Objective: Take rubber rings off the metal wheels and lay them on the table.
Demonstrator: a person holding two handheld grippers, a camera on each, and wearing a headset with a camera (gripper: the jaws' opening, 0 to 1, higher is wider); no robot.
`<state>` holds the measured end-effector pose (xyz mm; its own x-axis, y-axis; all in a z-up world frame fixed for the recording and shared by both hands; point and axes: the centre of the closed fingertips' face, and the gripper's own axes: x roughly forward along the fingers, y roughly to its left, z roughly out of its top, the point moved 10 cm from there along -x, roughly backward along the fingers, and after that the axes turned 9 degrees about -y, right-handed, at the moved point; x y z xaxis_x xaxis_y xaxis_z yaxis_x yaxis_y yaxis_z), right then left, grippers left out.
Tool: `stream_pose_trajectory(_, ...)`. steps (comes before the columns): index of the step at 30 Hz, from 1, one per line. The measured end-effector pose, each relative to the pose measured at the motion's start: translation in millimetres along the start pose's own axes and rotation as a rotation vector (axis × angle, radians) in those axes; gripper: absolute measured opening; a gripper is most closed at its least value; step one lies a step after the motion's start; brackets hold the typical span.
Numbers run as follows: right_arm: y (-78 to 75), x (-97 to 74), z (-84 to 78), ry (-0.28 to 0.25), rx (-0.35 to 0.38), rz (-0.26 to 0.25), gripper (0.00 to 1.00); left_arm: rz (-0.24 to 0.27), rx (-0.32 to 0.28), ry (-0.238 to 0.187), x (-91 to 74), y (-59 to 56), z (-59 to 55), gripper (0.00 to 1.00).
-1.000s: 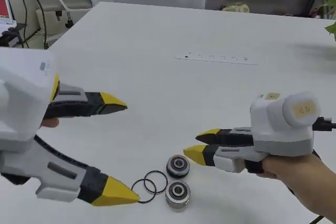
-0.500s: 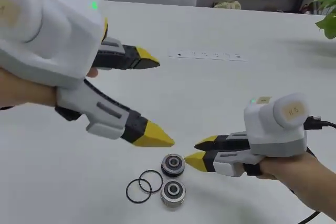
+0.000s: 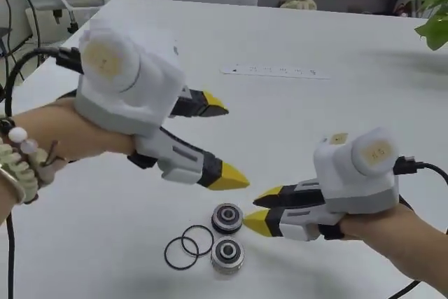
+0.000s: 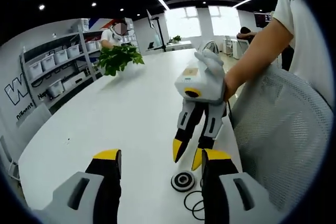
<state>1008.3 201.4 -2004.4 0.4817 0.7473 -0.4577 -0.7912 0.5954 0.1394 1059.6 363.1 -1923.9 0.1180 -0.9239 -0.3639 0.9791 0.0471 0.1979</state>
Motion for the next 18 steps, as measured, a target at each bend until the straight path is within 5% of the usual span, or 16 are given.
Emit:
stream_pose_trajectory(4, 1.2, 1.0, -1.3, 0.011, -0.005, 0.007, 0.21, 0.008, -0.073, -0.021, 5.8, -8.5, -25.4, 0.53)
stream_pose_trajectory(10, 3.6, 2.5, -2.9, 0.028, -0.015, 0.019, 0.21, -0.036, -0.049, 0.080, 14.9, -19.9, -52.6, 0.39)
stream_pose_trajectory(18, 4.1, 3.4, -5.6, 0.037, -0.019, 0.025, 0.21, -0.054, -0.083, 0.085, 22.4, -26.0, -64.6, 0.29)
